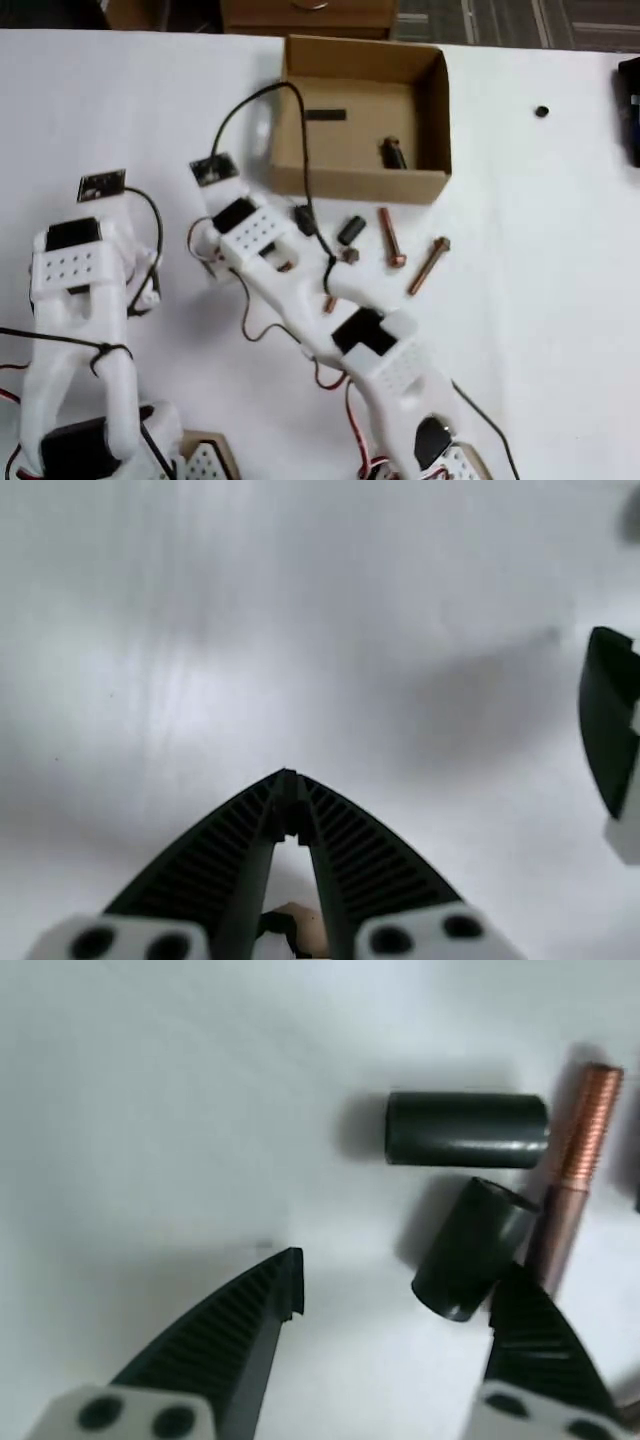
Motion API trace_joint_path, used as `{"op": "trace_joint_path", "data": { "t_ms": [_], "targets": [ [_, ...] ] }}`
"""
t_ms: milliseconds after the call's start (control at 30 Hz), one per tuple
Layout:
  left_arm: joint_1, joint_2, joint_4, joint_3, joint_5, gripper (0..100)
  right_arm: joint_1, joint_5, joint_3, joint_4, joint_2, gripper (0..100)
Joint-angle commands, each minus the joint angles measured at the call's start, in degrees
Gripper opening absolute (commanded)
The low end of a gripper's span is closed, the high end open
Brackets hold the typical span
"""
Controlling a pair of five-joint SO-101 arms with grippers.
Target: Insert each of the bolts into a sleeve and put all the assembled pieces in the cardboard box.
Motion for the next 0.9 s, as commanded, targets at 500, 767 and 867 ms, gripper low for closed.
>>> {"op": "trace_joint_path", "data": {
  "t_ms": [500, 767, 867],
  "targets": [
    [-0.2, -0.1, 2.2, -0.6, -0.3, 2, 4.0, 0.3, -2.2, -5.5, 1.8, 30.1],
    [-0.2, -0.1, 2.2, -0.6, -0.3, 2, 6.6, 0.0, -1.9, -5.2, 1.9, 24.0],
    [-0.2, -0.1, 2.2, -0.6, -0.3, 2, 7.1, 0.2, -1.9, -5.1, 1.9, 12.2]
  ]
}}
